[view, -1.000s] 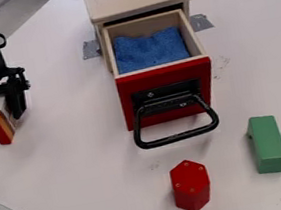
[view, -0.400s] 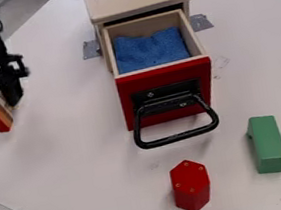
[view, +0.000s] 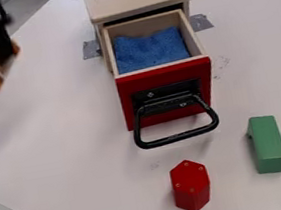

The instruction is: Put the object in the drawer

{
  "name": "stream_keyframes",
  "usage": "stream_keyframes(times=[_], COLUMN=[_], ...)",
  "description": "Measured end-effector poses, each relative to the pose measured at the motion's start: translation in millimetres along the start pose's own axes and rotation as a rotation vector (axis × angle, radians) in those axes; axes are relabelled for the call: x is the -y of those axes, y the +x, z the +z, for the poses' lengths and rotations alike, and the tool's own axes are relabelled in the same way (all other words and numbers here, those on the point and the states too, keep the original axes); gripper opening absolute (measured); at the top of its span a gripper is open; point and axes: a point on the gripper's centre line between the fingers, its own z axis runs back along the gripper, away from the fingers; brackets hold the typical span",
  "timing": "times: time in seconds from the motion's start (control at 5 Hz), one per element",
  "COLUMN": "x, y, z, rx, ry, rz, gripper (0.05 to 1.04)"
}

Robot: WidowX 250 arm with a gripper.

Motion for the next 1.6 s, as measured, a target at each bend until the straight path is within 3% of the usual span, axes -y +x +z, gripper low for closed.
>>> stream_keyframes(times=[0.2,0.4,0.6,1.0,1.2,1.4,1.6], x=[14,30,69,117,126,131,136], y=[-1,1,4,12,27,44,66], z=[35,53,46,15,0,-23,-33], rx=[-0.009,-0.005,-0.022,-0.032,0.002,-0.022,-0.017], ry=[-0.046,-0.096,-0.057,0.031,0.076,0.096,0.117], rz=[-0.030,-0.071,-0.181,-0.272,-0.270,-0.261,-0.252], gripper=[0.372,0.372,0.372,0.372,0.372,0.372,0.372])
